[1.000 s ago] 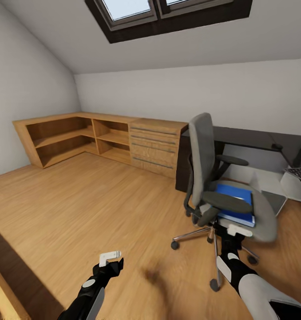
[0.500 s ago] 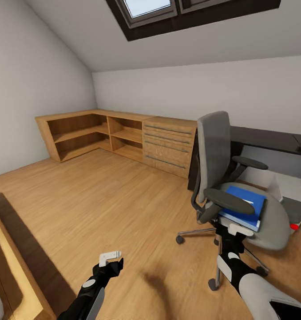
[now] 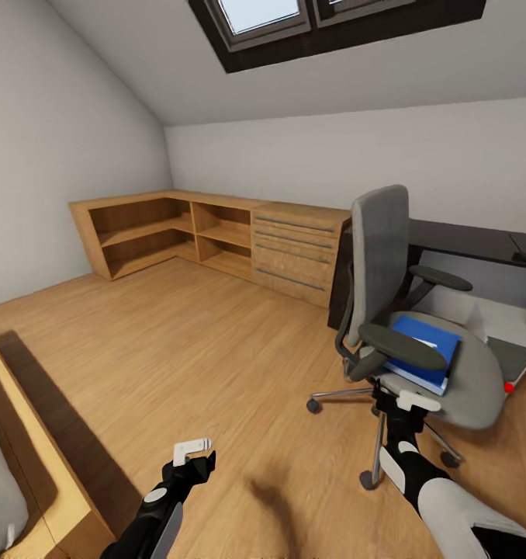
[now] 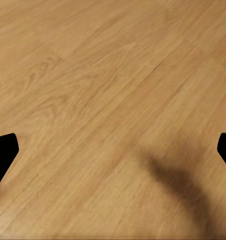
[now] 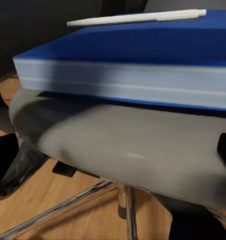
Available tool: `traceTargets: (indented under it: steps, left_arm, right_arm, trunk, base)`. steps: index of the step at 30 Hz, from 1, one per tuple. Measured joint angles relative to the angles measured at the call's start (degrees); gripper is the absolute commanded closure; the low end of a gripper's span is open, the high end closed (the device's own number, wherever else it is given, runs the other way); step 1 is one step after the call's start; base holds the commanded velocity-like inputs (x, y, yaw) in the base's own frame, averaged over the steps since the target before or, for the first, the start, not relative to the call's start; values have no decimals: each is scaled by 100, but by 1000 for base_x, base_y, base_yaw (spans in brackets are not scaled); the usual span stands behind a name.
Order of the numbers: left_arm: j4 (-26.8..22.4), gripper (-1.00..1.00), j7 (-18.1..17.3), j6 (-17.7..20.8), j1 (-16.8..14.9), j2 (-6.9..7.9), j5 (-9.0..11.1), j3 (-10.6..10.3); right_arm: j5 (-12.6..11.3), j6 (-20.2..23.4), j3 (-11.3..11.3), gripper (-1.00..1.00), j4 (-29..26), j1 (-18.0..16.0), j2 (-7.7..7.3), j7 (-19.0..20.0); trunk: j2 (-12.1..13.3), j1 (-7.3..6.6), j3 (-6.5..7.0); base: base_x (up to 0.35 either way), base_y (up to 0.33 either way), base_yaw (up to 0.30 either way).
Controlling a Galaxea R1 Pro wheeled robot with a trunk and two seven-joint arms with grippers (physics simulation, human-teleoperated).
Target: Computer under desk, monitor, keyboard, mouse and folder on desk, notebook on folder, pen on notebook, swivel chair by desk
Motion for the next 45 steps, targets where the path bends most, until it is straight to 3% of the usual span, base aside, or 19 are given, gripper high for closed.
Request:
traceTargets:
  steps: [45]
  left_arm:
    - [2,-100,-32,0,0,0,0,0]
  right_arm:
    - [-54,-8,-69,-100,4,9,-5,-7]
  trunk:
    - [0,0,-1]
  base:
    - [-1,0,0]
